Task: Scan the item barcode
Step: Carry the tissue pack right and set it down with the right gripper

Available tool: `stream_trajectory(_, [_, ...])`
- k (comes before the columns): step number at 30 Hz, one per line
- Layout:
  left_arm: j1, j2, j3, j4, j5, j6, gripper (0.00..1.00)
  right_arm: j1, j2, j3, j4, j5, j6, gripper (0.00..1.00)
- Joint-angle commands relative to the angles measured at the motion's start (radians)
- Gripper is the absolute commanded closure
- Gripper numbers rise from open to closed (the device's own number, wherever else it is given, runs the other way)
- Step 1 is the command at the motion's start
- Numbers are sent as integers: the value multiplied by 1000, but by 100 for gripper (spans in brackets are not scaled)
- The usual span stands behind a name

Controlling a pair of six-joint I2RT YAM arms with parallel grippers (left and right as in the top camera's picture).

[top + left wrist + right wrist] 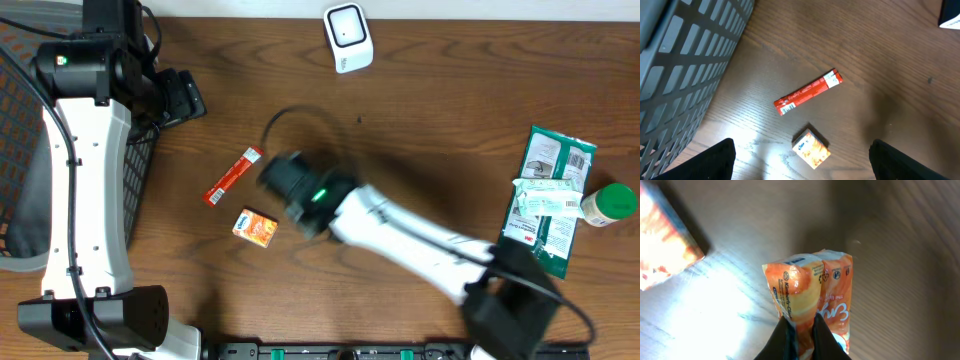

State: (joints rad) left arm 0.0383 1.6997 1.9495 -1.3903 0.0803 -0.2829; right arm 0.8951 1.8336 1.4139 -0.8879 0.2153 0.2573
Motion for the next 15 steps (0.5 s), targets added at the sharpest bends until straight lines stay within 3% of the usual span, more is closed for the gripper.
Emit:
stream_trajectory(1, [3, -9, -3, -3, 6, 13, 14, -164, -23, 11, -27, -291, 12, 99])
stream_trajectory(8, [3, -9, -3, -3, 6, 13, 14, -512, -8, -74, 2, -679, -91, 99])
stream_trajectory(15, [3, -9, -3, -3, 6, 13, 14, -666, -8, -247, 164, -885, -144, 98])
